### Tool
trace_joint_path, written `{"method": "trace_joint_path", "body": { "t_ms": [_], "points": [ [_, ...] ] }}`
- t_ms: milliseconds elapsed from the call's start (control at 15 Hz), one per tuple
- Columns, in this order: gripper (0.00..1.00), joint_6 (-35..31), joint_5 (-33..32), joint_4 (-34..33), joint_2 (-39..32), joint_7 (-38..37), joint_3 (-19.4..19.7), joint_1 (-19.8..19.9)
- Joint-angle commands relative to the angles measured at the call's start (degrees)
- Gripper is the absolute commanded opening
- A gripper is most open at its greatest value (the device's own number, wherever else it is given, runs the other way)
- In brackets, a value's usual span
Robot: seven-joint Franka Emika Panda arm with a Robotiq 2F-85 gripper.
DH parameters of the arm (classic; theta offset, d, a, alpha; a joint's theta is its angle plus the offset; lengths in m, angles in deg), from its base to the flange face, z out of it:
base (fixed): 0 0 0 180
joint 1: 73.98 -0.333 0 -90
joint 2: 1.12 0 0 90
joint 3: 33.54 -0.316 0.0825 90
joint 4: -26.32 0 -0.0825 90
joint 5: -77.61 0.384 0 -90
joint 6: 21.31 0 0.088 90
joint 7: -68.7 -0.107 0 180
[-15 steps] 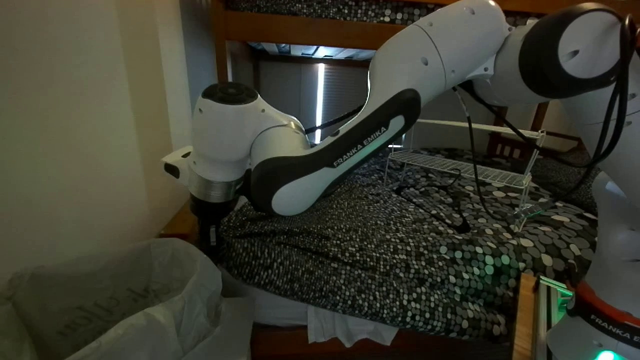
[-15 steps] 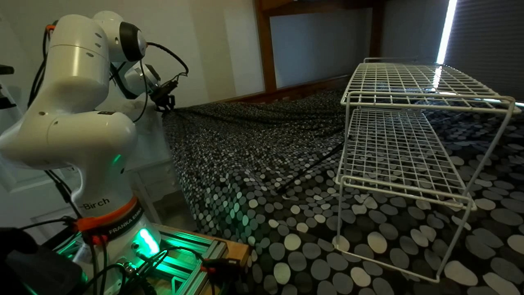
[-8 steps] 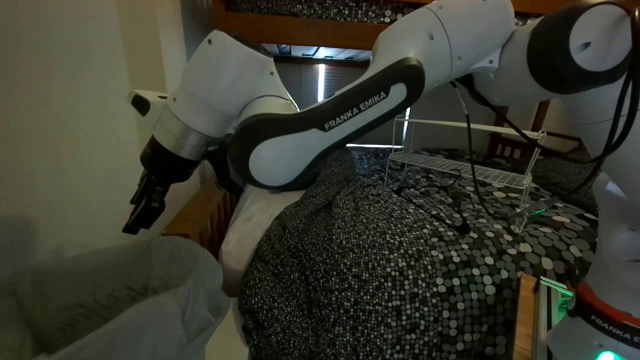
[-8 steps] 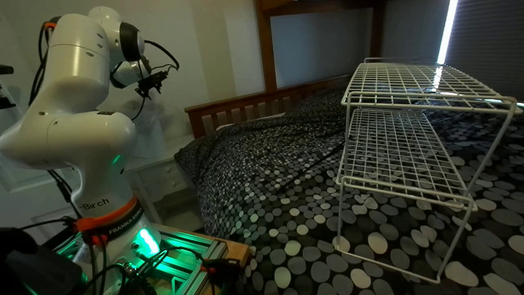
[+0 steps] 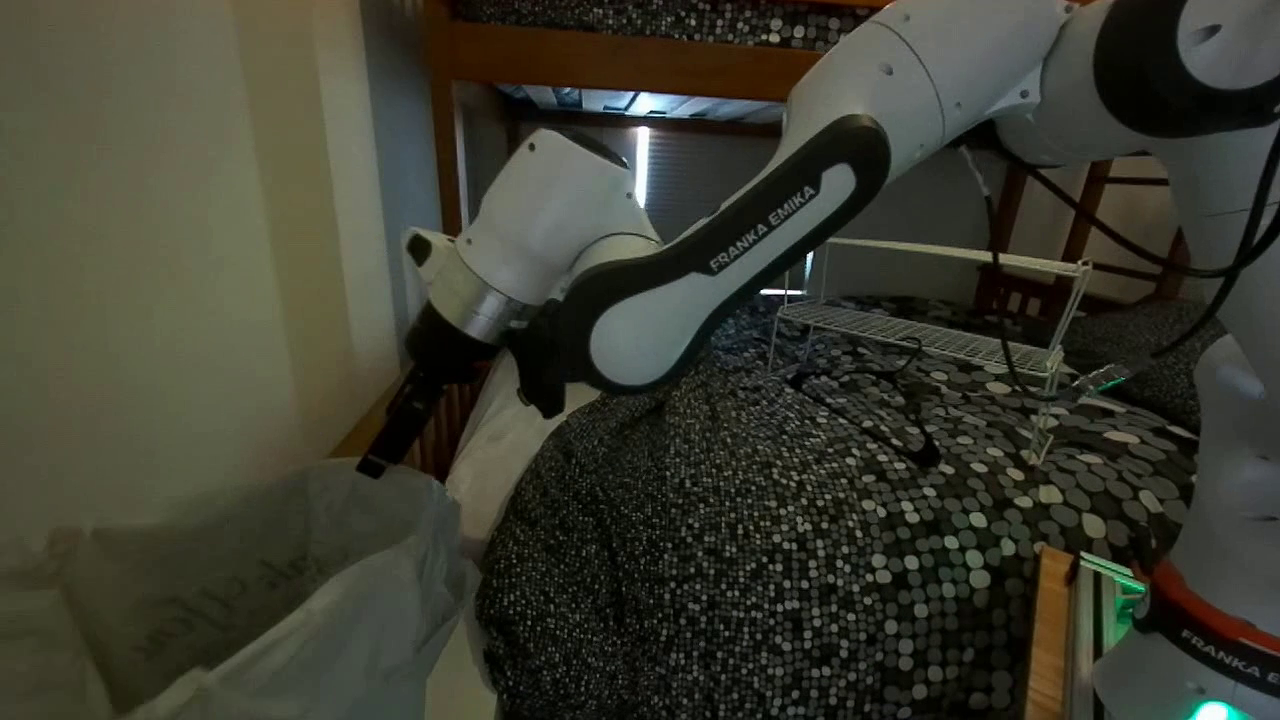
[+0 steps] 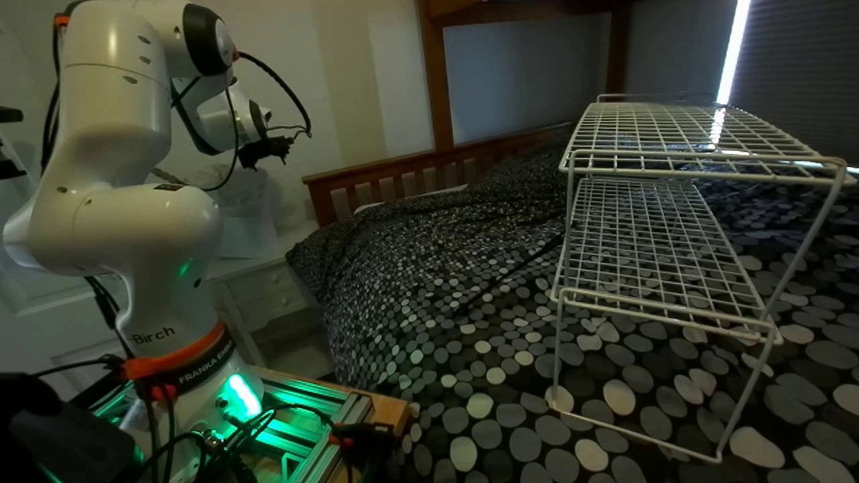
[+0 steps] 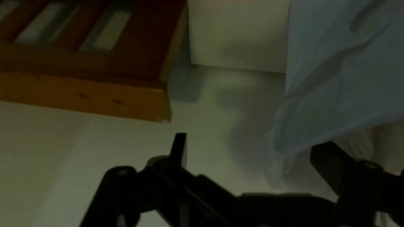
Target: Pull the black blanket to cover the top left side of the bed
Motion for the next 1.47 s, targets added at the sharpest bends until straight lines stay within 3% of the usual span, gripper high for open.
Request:
{"method": "trace_joint_path", "body": {
  "t_ms": [0, 200, 267, 333, 467, 667, 733, 867, 1000, 1133, 1200, 1267, 1333, 1400],
  "points": [
    [1.00, -4.13, -2.82, 14.03, 10.90, -13.68, 8.29, -2.98],
    [1.00, -9.76, -7.63, 22.74, 18.24, -25.80, 17.97, -7.90],
    [1.00, -12.66, -11.09, 24.22, 20.00, -29.92, 22.88, -10.64],
    [1.00, -13.45, -15.17, 25.19, 21.31, -34.09, 25.13, -11.71],
    [1.00, -11.78, -13.57, 28.64, 23.41, -34.22, 22.89, -10.44],
    [1.00, -12.16, 1.96, 38.96, 28.35, -24.38, 13.80, -7.98],
    [1.00, -12.12, 6.40, 42.20, 30.22, -22.73, 9.03, -6.28],
    [1.00, -11.11, 15.49, 46.31, 31.96, -20.58, 4.26, -8.39],
    [1.00, -4.86, 24.44, 48.76, 35.32, -19.38, 3.00, -13.05],
    [1.00, 5.61, 33.61, 52.46, 42.42, -14.70, 5.22, -15.90],
    [1.00, 10.17, 32.33, 54.42, 45.40, -16.63, 1.78, -10.94],
    [1.00, 15.04, 30.47, 55.37, 48.14, -18.75, 1.55, -9.35],
    [1.00, 8.97, 31.35, 50.29, 40.40, -16.86, 0.01, -9.94],
    [1.00, 12.40, 31.34, 51.71, 43.22, -16.89, 0.25, -8.90]
  ]
}}
